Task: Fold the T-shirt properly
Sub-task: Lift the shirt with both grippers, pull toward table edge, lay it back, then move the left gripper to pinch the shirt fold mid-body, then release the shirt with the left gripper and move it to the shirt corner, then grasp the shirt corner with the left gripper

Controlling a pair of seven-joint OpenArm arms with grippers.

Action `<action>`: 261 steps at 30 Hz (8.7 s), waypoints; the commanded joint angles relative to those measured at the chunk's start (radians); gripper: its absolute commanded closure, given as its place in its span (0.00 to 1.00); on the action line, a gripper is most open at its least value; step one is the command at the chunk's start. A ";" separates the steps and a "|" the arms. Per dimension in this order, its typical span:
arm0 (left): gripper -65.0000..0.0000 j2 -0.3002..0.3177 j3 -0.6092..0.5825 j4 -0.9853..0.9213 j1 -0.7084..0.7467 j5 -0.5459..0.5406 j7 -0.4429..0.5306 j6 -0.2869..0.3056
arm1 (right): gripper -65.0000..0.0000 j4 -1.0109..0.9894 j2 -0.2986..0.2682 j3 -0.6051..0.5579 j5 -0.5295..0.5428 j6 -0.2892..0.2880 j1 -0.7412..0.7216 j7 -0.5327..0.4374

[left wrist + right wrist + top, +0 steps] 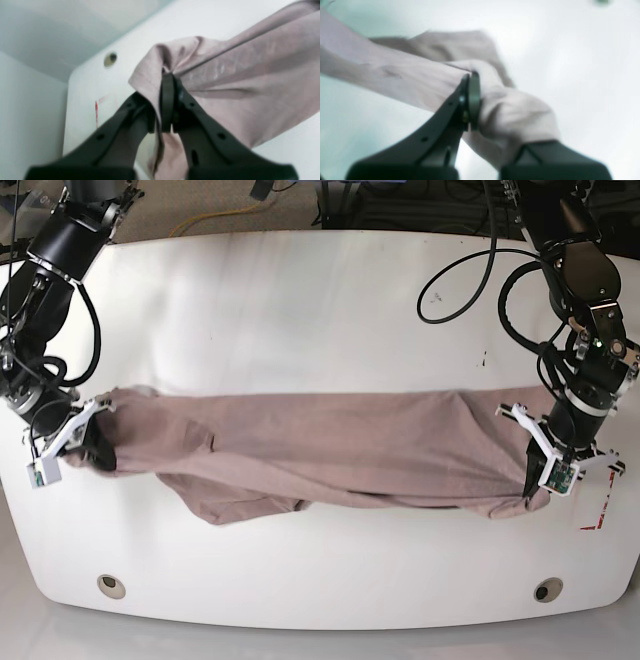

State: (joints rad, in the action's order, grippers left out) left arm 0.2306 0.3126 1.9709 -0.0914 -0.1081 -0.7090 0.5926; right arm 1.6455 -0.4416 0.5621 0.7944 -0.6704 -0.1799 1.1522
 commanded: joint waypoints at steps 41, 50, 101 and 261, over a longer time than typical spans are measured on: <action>0.96 0.056 -0.020 -0.123 -0.812 0.000 -0.314 0.106 | 1.00 -0.400 -0.176 -0.601 -0.290 -0.028 -1.126 -0.039; 0.96 0.164 -0.062 -0.046 -0.566 -0.160 -0.318 0.106 | 1.00 -0.291 -0.217 -0.422 -0.240 -0.028 -0.846 0.045; 0.27 -0.124 -0.094 -0.199 0.055 -0.157 -0.312 0.106 | 1.00 0.118 0.059 0.052 -0.122 -0.028 0.277 0.067; 0.89 0.166 -0.158 -0.075 0.422 -0.295 -0.484 0.106 | 1.00 0.115 0.189 0.048 -0.122 -0.028 0.267 0.070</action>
State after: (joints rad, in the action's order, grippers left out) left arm 0.3859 0.1467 1.8755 0.3355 -0.3962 -1.2034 0.6971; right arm 1.7439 -0.2356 0.6052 0.6582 -0.6968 0.1005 1.2388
